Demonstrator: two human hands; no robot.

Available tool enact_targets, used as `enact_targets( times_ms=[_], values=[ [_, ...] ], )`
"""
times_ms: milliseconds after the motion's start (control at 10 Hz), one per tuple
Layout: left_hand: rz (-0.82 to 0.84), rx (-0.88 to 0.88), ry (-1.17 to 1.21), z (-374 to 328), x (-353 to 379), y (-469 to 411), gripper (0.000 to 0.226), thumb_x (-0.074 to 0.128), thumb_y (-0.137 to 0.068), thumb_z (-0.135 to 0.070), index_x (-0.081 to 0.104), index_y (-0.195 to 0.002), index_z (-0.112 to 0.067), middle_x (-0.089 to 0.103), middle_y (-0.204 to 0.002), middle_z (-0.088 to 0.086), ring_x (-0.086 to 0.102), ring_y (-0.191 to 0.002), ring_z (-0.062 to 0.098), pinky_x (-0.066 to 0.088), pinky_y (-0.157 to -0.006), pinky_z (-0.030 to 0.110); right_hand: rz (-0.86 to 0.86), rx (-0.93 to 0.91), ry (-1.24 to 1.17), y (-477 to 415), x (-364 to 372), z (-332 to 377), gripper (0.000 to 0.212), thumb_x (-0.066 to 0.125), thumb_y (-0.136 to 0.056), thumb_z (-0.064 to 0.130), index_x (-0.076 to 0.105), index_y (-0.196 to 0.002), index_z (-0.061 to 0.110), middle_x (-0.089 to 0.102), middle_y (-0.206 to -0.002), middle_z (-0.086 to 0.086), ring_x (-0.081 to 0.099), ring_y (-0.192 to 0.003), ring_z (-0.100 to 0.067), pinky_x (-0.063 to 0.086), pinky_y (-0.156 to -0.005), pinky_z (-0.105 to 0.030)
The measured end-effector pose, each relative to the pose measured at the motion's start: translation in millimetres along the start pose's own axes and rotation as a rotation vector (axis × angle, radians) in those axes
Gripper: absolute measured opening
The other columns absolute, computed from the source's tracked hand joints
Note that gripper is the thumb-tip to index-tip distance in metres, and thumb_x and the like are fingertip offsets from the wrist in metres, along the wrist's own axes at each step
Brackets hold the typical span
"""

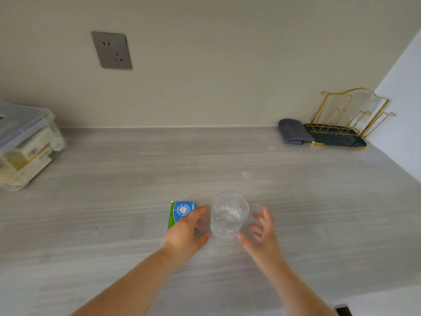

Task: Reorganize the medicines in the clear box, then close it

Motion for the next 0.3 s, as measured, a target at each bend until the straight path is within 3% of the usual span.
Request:
enact_targets(
  times_ms=[100, 200, 300],
  values=[
    [-0.109, 0.003, 0.044, 2, -6, 23, 0.042, 0.062, -0.076, -0.006, 0.055, -0.112, -0.026, 0.052, -0.072, -0.03, 0.054, -0.072, 0.0, 0.046, -0.076, 0.017, -0.126, 0.014, -0.01, 24, -8, -13, 0.072, 0.06, -0.074, -0.008, 0.025, -0.134, 0.011, 0.043, -0.114, -0.005, 0.053, -0.085, -0.016, 0.042, -0.079, -0.023],
    [-0.189, -0.03, 0.088, 8, 1, 76, 0.045, 0.062, -0.074, 0.002, 0.064, -0.074, -0.043, 0.059, -0.059, -0.041, 0.055, -0.063, -0.013, 0.042, -0.065, 0.007, -0.141, 0.003, -0.005, 48, -22, -23, 0.041, 0.055, -0.076, -0.013, 0.05, -0.11, 0.01, 0.061, -0.096, -0.005, 0.06, -0.072, 0.003, 0.043, -0.068, -0.001],
    [-0.07, -0.111, 0.143, 17, 14, 141, 0.062, 0.06, -0.076, 0.003, 0.053, -0.077, -0.059, 0.051, -0.068, -0.054, 0.053, -0.068, -0.02, 0.039, -0.068, -0.002, -0.211, 0.021, -0.008, 87, -37, -34, 0.033, 0.054, -0.075, -0.016, 0.063, -0.079, 0.016, 0.064, -0.053, 0.031, 0.056, -0.059, 0.019, 0.04, -0.057, 0.004]
  ],
)
Point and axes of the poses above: each hand's wrist, its own y-axis away from the middle knuckle, its own x-axis out of the palm, z = x × y, the point moved 1 cm from there along -y, towards the middle knuckle
